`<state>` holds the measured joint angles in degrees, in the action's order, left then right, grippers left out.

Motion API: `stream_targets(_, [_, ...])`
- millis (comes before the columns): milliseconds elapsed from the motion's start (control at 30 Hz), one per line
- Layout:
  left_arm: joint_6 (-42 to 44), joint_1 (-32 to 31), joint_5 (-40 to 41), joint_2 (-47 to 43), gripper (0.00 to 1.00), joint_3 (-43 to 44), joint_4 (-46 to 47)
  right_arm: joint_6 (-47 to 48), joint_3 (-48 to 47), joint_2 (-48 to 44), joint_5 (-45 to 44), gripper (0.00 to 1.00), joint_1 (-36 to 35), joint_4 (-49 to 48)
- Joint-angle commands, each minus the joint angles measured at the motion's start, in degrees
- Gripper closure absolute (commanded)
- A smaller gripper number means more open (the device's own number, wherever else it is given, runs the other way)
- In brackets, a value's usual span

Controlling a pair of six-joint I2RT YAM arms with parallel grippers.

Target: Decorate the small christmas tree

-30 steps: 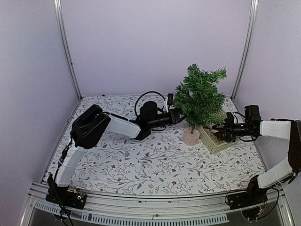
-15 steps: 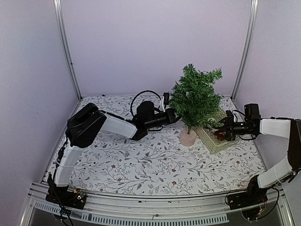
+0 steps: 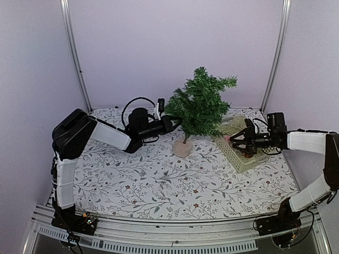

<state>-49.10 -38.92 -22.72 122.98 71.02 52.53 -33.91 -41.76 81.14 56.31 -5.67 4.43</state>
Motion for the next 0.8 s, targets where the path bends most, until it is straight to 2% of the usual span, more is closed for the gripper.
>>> stream_targets(0, [0.1,3.5,-3.5,-5.7,1.0,-5.0,8.0,-1.3,-2.6,2.0,-0.1,0.46,-2.3,-3.4])
stream_targets(467, [2.2,11.8,-8.1,-16.1,1.0,-21.2,12.7,-2.1,-9.8,8.5,-2.0,0.46,-10.5,-5.4])
stream_targets(767, [1.4,15.3,-10.0,-17.9,1.0,-26.7,15.1,-2.6,-13.9,12.2,-3.6,0.46,-14.5,-5.3])
